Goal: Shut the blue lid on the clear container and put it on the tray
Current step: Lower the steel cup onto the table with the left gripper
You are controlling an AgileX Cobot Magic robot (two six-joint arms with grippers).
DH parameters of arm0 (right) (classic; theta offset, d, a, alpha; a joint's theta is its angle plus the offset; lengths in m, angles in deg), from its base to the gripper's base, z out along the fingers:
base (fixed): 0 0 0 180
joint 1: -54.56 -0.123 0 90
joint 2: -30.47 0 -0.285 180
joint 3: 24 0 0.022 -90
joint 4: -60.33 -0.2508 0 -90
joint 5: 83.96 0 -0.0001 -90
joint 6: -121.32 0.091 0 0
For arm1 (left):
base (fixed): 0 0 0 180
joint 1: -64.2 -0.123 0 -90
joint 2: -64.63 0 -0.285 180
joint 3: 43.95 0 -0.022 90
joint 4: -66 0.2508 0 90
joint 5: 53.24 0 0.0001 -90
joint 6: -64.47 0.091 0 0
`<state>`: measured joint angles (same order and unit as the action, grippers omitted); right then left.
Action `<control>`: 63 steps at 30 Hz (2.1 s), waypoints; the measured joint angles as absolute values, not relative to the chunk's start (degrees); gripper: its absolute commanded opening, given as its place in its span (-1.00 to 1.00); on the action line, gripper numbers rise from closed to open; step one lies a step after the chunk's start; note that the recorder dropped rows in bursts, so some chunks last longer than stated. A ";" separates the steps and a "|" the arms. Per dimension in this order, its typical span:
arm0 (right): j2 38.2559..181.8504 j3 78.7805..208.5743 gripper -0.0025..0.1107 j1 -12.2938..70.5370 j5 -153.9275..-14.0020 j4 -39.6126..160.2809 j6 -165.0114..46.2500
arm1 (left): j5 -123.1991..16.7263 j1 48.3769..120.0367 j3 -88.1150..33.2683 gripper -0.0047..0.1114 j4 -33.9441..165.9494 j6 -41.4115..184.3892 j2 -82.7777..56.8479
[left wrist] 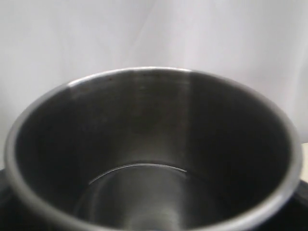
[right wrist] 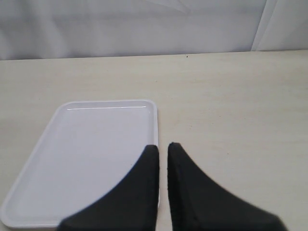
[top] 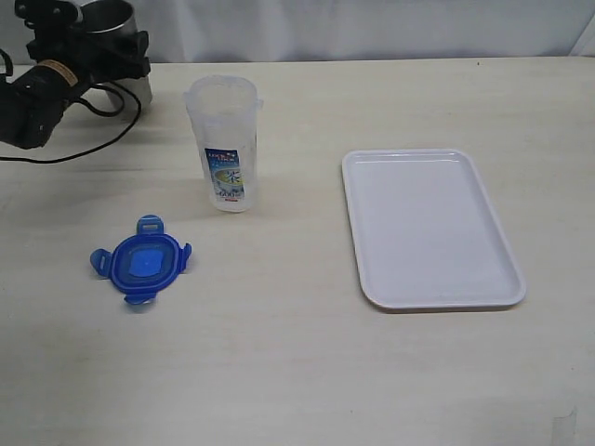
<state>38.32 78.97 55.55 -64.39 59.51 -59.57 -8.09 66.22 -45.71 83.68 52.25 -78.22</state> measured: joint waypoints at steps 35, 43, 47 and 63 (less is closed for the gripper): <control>38.32 78.97 -0.83 55.55 -64.39 59.51 -59.57 | -8.55 66.22 -46.37 -0.92 86.65 52.50 -80.29; 38.32 78.97 -0.83 55.55 -64.39 59.51 -59.57 | -8.91 66.22 -46.39 -0.35 85.59 52.50 -80.29; 38.32 78.97 -0.83 55.55 -64.39 59.51 -59.57 | -9.96 66.22 -46.49 0.09 80.98 52.50 -80.29; 38.32 78.97 -0.83 55.55 -64.39 59.51 -59.57 | -12.12 66.22 -46.83 0.27 81.96 52.87 -79.85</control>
<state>38.32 78.97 55.55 -64.39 59.51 -59.57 -12.12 66.22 -46.83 81.96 52.87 -79.85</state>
